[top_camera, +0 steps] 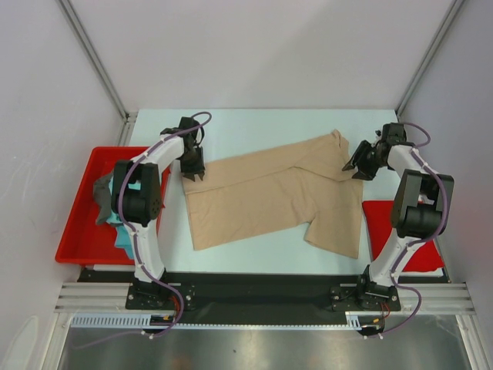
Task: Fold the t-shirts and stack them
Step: Fold the tshirt
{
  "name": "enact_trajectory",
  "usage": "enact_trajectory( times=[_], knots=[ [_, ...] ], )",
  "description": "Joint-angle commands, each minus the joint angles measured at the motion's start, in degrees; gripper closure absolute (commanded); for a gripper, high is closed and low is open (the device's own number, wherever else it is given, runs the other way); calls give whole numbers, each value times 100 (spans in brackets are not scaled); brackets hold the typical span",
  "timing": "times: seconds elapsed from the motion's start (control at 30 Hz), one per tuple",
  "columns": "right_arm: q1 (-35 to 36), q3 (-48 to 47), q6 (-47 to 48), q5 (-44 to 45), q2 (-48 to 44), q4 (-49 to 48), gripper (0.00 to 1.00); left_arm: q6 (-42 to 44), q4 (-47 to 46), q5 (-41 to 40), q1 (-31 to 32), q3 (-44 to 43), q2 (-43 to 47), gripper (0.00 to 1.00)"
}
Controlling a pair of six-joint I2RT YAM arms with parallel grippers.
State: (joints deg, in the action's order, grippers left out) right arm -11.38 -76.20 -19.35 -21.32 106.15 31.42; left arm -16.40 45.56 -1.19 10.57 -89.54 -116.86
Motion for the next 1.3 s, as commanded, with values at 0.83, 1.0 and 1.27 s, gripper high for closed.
enact_trajectory(
  times=[0.83, 1.0, 1.27],
  knots=[
    [4, -131, -68, -100, 284, -294, 58, -91, -12, -189, 94, 454, 514, 57],
    [4, -184, -112, -179, 415, -233, 56, -82, -47, -373, 130, 674, 594, 57],
    [-22, -35, -51, -144, 415, -267, 56, 128, -153, -619, 130, 947, 770, 49]
  ],
)
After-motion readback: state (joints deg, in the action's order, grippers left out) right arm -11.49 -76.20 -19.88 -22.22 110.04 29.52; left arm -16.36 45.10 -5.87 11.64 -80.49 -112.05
